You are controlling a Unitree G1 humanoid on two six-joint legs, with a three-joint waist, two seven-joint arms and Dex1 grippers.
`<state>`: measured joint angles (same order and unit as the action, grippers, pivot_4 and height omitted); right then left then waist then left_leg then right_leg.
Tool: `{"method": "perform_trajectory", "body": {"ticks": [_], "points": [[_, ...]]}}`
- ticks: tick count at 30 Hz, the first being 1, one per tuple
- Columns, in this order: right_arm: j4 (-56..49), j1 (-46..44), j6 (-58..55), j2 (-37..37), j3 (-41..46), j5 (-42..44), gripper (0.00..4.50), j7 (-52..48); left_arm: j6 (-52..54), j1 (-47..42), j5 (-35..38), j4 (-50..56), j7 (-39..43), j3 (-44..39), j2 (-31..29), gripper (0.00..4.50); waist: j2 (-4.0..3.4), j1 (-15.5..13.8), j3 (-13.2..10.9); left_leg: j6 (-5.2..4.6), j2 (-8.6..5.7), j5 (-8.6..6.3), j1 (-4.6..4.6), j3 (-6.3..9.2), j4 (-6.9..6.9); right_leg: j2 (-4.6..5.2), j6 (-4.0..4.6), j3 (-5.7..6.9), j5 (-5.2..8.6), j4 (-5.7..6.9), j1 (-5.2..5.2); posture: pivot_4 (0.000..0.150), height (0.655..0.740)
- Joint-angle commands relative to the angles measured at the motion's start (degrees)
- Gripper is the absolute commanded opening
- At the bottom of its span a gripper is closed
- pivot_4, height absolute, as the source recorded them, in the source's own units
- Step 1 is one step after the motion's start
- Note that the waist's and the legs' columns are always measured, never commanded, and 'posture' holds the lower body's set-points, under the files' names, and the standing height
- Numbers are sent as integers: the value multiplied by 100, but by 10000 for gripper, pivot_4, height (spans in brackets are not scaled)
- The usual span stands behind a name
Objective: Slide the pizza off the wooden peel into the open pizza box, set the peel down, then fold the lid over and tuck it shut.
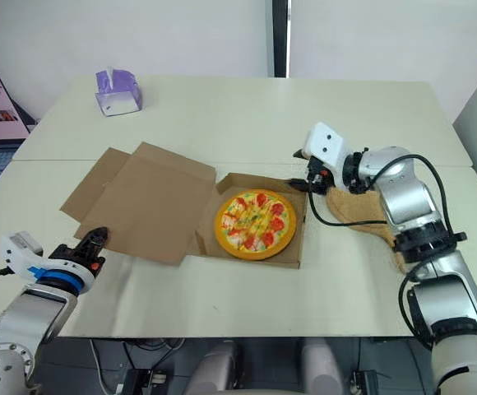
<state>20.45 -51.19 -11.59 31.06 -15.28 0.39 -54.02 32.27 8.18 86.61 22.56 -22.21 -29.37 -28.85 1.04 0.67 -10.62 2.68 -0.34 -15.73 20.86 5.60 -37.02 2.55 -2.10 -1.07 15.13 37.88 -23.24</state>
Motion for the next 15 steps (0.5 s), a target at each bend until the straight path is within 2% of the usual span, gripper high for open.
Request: {"method": "perform_trajectory", "body": {"ticks": [1,6,10,15], "points": [[943,-458,919,-158,-270,-681,18369,452,248,-266,-446,-267,458,-69,-567,0,0,28,0,1,2,1,1,2,1,-4,2,1,-1,-1,-1,1500,7400],[2628,-959,2006,-395,-704,-1273,278,355,697,-887,-1292,-999,1470,278,-1399,0,3,78,-2,2,1,1,3,5,3,-8,3,3,-2,-1,0,1500,7400],[3012,-1001,2561,-342,-842,-1316,278,-398,829,-1560,-2064,-1673,2465,729,-1745,0,1,84,-3,1,0,1,6,11,9,-6,3,7,-2,-7,-2,1500,7400],[1878,-405,2218,-7,-682,-779,278,-1728,623,-2507,-3010,-2368,4144,1349,-1932,0,1,60,-5,2,-1,1,13,24,9,-5,2,16,-2,-7,-2,1500,7400]]}}
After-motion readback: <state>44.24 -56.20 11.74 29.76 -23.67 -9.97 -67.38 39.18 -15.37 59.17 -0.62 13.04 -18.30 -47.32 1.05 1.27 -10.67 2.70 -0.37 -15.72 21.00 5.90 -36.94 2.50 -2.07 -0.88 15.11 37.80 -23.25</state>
